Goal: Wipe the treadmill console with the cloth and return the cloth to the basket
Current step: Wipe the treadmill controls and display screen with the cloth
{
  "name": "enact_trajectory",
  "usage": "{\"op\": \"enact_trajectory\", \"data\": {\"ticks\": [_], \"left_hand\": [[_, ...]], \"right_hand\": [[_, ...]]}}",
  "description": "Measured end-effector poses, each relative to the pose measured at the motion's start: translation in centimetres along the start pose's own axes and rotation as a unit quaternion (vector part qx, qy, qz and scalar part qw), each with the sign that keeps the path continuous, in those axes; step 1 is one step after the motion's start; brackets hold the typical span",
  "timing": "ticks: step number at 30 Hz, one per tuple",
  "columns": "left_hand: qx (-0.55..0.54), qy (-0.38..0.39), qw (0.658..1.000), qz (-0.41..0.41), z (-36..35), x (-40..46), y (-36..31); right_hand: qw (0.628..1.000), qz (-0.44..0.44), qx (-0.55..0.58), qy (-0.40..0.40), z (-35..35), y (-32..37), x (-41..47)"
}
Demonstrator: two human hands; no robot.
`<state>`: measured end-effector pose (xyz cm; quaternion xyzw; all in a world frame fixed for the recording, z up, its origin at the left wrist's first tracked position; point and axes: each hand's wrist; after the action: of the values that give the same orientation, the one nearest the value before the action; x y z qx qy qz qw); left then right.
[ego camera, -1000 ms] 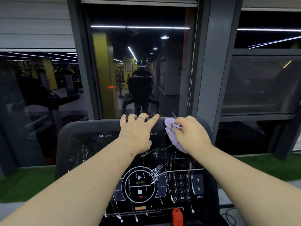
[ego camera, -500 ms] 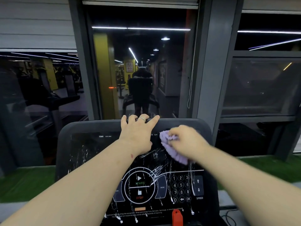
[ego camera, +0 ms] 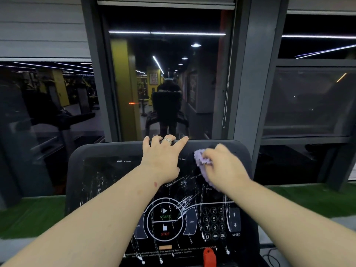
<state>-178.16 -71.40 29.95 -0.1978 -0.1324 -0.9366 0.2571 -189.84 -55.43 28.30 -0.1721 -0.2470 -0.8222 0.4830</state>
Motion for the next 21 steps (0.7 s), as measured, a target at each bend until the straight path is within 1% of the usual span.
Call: {"op": "enact_trajectory", "data": {"ticks": [1, 2, 3, 4, 6, 7, 8, 10, 11, 12, 13, 15, 16, 17, 19, 20, 21], "left_hand": [[0.001, -0.003, 1.0, 0.001, -0.1, 0.0, 0.0], [0.001, -0.006, 1.0, 0.003, -0.2, 0.1, -0.1], [-0.002, -0.007, 1.0, 0.005, -0.2, 0.1, -0.2], [-0.01, -0.007, 1.0, 0.004, -0.2, 0.1, -0.4], [-0.021, -0.015, 1.0, -0.002, -0.2, 0.1, -0.7], [-0.024, -0.018, 1.0, -0.004, -0.1, 0.1, -0.8], [-0.026, -0.019, 0.999, -0.006, 0.0, 0.0, -0.9], [-0.031, -0.019, 0.999, -0.008, 0.0, -0.1, -1.1], [-0.03, -0.018, 0.999, -0.009, 0.0, -0.2, -1.2], [-0.029, -0.016, 0.999, -0.01, 0.0, -0.2, -1.3], [-0.029, -0.014, 0.999, -0.011, 0.1, -0.2, -1.3], [-0.03, -0.017, 0.999, -0.013, 0.1, -0.1, -1.4], [-0.028, -0.02, 0.999, -0.011, 0.1, -0.2, -1.5], [-0.023, -0.021, 0.999, -0.009, 0.1, -0.2, -1.6], [-0.009, -0.021, 1.0, -0.008, -0.1, -0.1, -1.9], [-0.003, -0.022, 1.0, -0.006, -0.1, 0.0, -2.0], [-0.002, -0.024, 1.0, -0.004, 0.0, 0.1, -2.1]], "right_hand": [[0.999, 0.019, 0.002, 0.039, -0.4, 0.1, -0.4], [0.998, 0.018, 0.003, 0.064, 0.0, 0.0, 0.0], [0.998, 0.006, -0.002, 0.068, 0.5, -0.5, 1.1], [0.999, -0.018, 0.004, 0.051, 1.1, -1.0, 2.0], [0.997, -0.063, 0.011, -0.035, 1.0, -1.6, 2.2], [0.996, -0.06, -0.003, -0.063, 0.5, -1.3, 1.4], [0.997, -0.039, -0.024, -0.059, -0.3, -0.7, 0.3], [0.999, 0.02, -0.034, 0.006, -1.7, -0.1, -1.6], [0.998, 0.033, -0.038, 0.031, -1.4, -0.3, -1.4], [0.998, 0.028, -0.042, 0.033, -0.7, -0.8, -0.4], [0.999, 0.004, -0.04, 0.014, 0.1, -1.5, 0.7], [0.996, -0.053, -0.018, -0.073, 1.4, -2.3, 1.7], [0.993, -0.054, -0.024, -0.101, 1.4, -2.1, 1.1], [0.994, -0.029, -0.041, -0.096, 0.7, -1.7, 0.3], [0.998, 0.03, -0.042, -0.03, -0.6, -0.7, -2.1], [0.998, 0.045, -0.045, 0.012, -0.6, -0.7, -2.4], [0.997, 0.058, -0.047, 0.024, -0.3, -1.4, -1.8]]}}
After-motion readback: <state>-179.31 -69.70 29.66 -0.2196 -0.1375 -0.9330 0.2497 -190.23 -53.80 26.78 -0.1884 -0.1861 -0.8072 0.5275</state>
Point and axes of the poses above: each hand's wrist, its own x-axis towards the middle knuckle, its own z-axis out of the back of the hand, y = z × x, and after that the axes turned 2 degrees about x, right-handed
